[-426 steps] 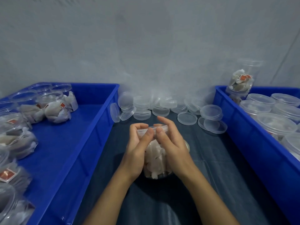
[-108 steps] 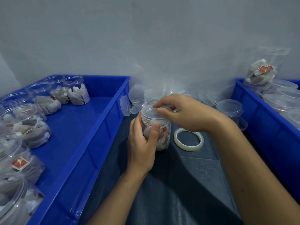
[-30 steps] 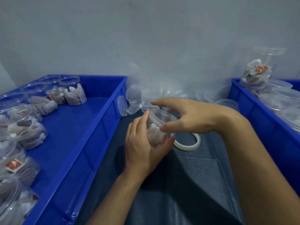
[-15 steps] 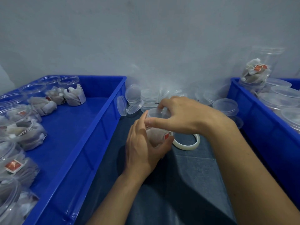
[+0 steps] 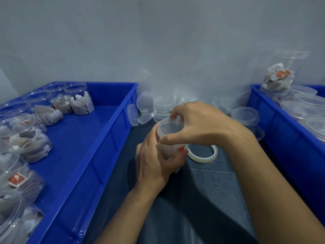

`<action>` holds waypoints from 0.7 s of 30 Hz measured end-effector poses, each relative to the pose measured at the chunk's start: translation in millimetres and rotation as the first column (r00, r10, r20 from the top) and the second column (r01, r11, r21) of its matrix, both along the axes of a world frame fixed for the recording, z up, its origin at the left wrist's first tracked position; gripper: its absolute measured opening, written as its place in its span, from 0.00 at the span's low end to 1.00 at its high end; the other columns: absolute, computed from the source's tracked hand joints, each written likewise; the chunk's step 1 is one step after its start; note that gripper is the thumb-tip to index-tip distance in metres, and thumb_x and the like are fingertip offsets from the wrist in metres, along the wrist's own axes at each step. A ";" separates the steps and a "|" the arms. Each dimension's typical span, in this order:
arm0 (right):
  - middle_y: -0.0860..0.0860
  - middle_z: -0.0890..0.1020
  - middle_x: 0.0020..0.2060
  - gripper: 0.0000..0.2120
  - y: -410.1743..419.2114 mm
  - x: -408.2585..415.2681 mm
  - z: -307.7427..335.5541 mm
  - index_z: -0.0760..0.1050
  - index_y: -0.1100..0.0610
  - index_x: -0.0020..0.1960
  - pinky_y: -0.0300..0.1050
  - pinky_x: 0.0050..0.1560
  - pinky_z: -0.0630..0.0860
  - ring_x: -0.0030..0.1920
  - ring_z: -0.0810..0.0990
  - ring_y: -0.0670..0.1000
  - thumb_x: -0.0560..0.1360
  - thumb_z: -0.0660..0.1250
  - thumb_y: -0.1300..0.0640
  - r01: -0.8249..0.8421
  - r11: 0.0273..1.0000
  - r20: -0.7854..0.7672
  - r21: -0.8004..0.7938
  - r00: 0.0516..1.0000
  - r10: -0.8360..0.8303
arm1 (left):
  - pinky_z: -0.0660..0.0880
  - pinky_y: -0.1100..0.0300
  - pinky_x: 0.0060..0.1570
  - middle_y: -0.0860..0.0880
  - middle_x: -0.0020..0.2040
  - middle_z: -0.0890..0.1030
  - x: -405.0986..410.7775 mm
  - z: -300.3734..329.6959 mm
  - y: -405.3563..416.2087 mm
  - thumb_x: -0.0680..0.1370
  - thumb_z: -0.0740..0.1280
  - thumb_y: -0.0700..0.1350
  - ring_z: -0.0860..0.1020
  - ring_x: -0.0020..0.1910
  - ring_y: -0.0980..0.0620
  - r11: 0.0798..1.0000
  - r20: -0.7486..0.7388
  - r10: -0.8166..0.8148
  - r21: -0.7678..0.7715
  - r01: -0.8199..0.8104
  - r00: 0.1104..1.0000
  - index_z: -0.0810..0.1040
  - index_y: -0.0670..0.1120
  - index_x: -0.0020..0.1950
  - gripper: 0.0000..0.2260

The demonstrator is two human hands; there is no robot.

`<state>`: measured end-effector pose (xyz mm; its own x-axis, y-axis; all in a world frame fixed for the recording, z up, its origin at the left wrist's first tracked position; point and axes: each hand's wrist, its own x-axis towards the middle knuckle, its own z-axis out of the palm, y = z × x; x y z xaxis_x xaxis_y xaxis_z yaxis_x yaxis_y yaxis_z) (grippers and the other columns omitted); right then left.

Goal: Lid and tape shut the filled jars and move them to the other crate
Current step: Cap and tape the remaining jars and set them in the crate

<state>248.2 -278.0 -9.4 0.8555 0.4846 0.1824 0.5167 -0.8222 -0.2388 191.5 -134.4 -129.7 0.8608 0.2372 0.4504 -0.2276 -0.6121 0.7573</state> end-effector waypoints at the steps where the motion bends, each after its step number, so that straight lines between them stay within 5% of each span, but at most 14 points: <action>1: 0.42 0.80 0.40 0.33 2.5 -0.2 -2.1 0.79 0.44 0.52 0.49 0.42 0.75 0.45 0.78 0.48 0.59 0.65 0.21 0.007 1.000 0.048 -0.005 0.999 -0.006 | 0.72 0.55 0.53 0.69 0.55 0.78 0.3 -1.8 0.5 0.68 0.69 0.71 0.73 0.55 0.64 1.000 -0.007 0.013 0.006 -0.013 1.000 0.69 0.65 0.70 0.32; 5: 0.45 0.79 0.45 0.34 8.6 -2.6 -8.9 0.79 0.48 0.53 0.51 0.44 0.74 0.47 0.78 0.54 0.63 0.62 0.22 0.030 0.999 0.102 -0.017 0.994 -0.029 | 0.70 0.61 0.45 0.70 0.50 0.77 4.6 -5.6 0.7 0.68 0.71 0.70 0.75 0.51 0.56 0.999 0.009 0.034 -0.006 -0.034 0.999 0.67 0.68 0.67 0.30; 9: 0.43 0.79 0.48 0.28 0.5 -3.1 -3.6 0.77 0.44 0.51 0.52 0.47 0.72 0.50 0.78 0.52 0.74 0.52 0.23 0.032 0.993 -0.078 0.116 0.997 -0.023 | 0.77 0.57 0.44 0.65 0.55 0.80 7.2 -6.6 0.0 0.67 0.74 0.72 0.80 0.51 0.60 0.995 0.013 0.065 -0.072 -0.064 0.998 0.65 0.68 0.69 0.34; 13: 0.45 0.82 0.46 0.20 -19.3 4.8 -0.5 0.76 0.49 0.48 0.51 0.50 0.74 0.49 0.78 0.51 0.85 0.53 0.39 0.053 0.933 -0.024 0.356 0.999 -0.048 | 0.73 0.73 0.48 0.69 0.59 0.79 6.7 -9.3 4.0 0.69 0.76 0.69 0.77 0.56 0.71 0.987 0.033 0.034 -0.157 -0.028 0.999 0.66 0.67 0.70 0.34; 16: 0.44 0.81 0.50 0.10 -26.8 2.1 -24.5 0.79 0.50 0.57 0.50 0.52 0.74 0.51 0.79 0.50 0.84 0.60 0.49 0.153 0.893 0.025 0.424 0.983 -0.180 | 0.71 0.77 0.49 0.67 0.60 0.80 7.6 -8.9 2.6 0.72 0.79 0.63 0.77 0.56 0.71 0.985 0.037 0.009 -0.174 -0.002 0.999 0.67 0.63 0.72 0.33; 19: 0.49 0.81 0.56 0.11 -34.9 -12.2 -67.6 0.78 0.52 0.61 0.53 0.57 0.75 0.57 0.79 0.54 0.83 0.61 0.51 0.234 0.910 -0.039 0.343 0.971 -0.235 | 0.72 0.73 0.53 0.61 0.64 0.80 6.7 -8.0 0.6 0.72 0.77 0.63 0.79 0.59 0.63 0.985 0.033 -0.016 -0.173 0.021 0.999 0.66 0.58 0.75 0.36; 21: 0.50 0.79 0.61 0.12 -39.8 -24.7 -95.9 0.77 0.53 0.64 0.53 0.59 0.75 0.61 0.76 0.56 0.83 0.62 0.50 0.240 0.949 -0.049 0.207 0.971 -0.235 | 0.76 0.61 0.60 0.56 0.68 0.79 6.1 -8.8 -0.1 0.73 0.77 0.63 0.78 0.64 0.56 0.987 0.046 -0.020 -0.158 0.027 0.999 0.65 0.54 0.77 0.38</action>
<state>223.5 -317.7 -105.3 0.9463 0.2203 0.2367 0.3052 -0.8504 -0.4285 197.7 -134.5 -138.5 0.8473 0.2880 0.4462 -0.2758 -0.4793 0.8332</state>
